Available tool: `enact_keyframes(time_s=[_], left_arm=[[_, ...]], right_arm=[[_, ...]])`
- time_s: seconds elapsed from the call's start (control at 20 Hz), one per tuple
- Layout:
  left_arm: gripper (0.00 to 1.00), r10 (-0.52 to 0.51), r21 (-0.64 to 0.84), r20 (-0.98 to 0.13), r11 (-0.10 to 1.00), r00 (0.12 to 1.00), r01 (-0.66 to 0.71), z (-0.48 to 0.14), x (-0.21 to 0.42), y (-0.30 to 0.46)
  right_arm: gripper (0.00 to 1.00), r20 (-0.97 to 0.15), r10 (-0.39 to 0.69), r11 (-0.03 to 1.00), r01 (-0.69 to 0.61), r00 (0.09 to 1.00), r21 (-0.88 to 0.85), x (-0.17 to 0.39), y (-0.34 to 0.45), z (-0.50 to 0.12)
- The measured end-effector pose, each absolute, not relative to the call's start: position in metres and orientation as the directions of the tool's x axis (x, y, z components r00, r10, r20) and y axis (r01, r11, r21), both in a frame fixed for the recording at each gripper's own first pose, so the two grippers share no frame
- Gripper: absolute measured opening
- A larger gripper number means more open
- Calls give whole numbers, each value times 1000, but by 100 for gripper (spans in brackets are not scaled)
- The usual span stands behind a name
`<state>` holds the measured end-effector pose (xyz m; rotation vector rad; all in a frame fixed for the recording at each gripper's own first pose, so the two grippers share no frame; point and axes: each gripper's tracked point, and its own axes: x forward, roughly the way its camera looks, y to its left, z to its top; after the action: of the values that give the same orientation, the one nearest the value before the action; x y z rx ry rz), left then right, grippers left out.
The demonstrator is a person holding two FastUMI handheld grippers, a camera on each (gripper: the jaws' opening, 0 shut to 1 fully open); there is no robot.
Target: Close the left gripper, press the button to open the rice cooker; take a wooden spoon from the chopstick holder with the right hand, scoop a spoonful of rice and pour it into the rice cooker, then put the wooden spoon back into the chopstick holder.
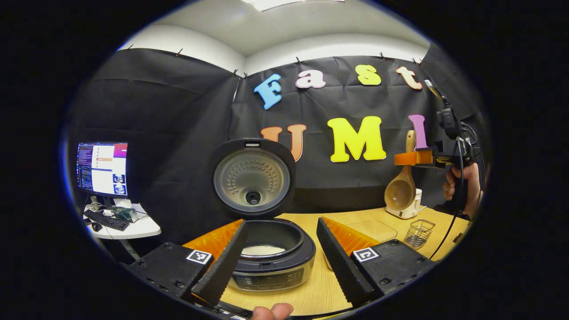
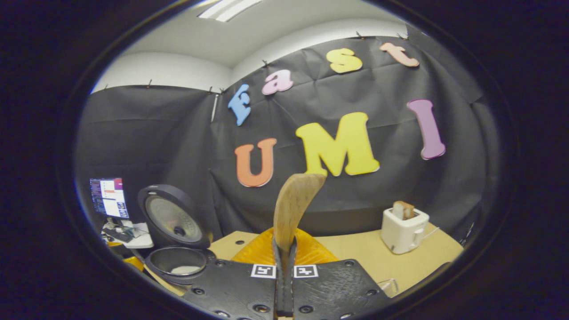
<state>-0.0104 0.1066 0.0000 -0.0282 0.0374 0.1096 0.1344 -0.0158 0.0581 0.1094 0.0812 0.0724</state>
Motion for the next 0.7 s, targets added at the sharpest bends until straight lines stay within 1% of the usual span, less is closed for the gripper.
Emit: enact_keyframes(time_s=[0.15,0.25,0.4,0.55,0.7], left_arm=[[99,117,-29,-38,993,992,-118,-2,-10,109],[99,123,-35,-39,992,992,-125,-1,-9,111],[99,109,-37,-52,993,993,-111,-7,-7,107],[99,103,-17,-62,994,993,-104,-8,-7,104],[99,91,-30,-60,995,994,-93,-9,-6,102]], right_arm=[[0,-77,-51,994,59,996,97,123,-85,45],[0,-96,-105,989,114,990,90,120,-114,30],[1,-121,-139,981,154,983,120,121,-135,10],[0,-152,-189,967,211,970,144,126,-158,-21],[0,-195,-197,956,233,961,178,131,-165,-48]])
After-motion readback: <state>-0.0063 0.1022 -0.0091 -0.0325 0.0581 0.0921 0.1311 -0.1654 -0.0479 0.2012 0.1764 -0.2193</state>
